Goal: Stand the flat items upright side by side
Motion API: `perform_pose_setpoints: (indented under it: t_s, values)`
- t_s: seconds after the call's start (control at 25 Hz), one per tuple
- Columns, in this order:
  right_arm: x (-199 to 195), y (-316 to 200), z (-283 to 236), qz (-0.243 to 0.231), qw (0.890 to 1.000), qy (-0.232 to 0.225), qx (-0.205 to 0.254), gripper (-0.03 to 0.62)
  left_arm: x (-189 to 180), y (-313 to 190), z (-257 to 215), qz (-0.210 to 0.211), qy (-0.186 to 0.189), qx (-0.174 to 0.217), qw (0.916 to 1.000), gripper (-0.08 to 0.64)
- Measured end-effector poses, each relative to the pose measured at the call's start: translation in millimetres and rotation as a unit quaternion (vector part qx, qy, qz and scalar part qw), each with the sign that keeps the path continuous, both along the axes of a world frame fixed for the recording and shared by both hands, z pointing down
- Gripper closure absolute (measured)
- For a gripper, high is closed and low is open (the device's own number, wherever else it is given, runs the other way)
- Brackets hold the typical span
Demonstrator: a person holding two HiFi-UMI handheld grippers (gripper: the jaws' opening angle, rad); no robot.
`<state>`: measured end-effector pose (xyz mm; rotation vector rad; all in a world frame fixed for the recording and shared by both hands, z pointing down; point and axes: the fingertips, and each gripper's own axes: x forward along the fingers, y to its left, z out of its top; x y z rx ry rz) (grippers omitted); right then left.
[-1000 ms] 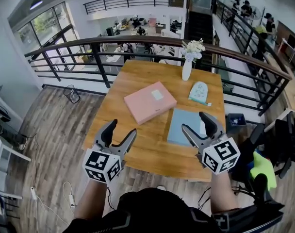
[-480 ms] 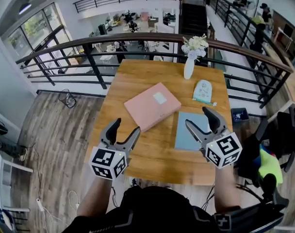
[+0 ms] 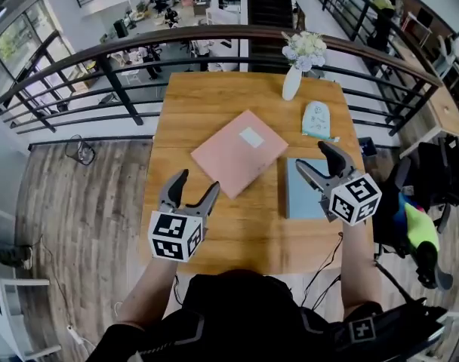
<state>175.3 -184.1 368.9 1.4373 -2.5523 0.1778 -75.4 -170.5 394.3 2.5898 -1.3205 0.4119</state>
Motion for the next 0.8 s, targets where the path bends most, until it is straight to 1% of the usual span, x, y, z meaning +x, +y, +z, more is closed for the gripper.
perform_pose_setpoints:
  t_s: [0.12, 0.16, 0.24, 0.32, 0.44, 0.6, 0.68, 0.8]
  values:
    - [-6.9, -13.1, 23.2, -0.002, 0.999, 0.019, -0.026, 0.261, -4.9, -8.9, 20.1, 0.019, 0.032, -0.033, 0.9988, 0.236]
    - [-8.3, -17.6, 30.0, -0.001, 0.999, 0.024, -0.032, 0.261, -5.5, -11.9, 26.8, 0.027, 0.034, -0.040, 0.9983, 0.236]
    - [-11.1, -28.1, 44.3, 0.000, 0.998, 0.036, -0.042, 0.261, -8.3, -18.9, 40.3, 0.038, 0.018, -0.046, 0.9981, 0.236]
    - [-12.4, -38.5, 59.7, -0.005, 0.997, 0.049, -0.053, 0.261, -10.7, -22.8, 54.7, 0.038, 0.004, -0.055, 0.9977, 0.236]
    - [-6.4, -52.2, 84.2, -0.026, 0.995, 0.068, -0.074, 0.261, -6.9, -22.5, 82.6, 0.026, 0.000, -0.080, 0.9965, 0.236]
    - [7.2, -74.7, 121.2, -0.058, 0.990, 0.083, -0.103, 0.259, -1.1, -19.7, 133.5, -0.001, -0.012, -0.136, 0.9907, 0.236]
    - [12.6, -81.1, 138.8, -0.078, 0.987, 0.088, -0.114, 0.258, 2.2, -15.0, 146.8, -0.015, -0.015, -0.145, 0.9893, 0.236]
    - [19.4, -88.9, 162.6, -0.116, 0.979, 0.111, -0.126, 0.249, 11.3, -13.8, 162.0, -0.033, -0.027, -0.151, 0.9876, 0.236]
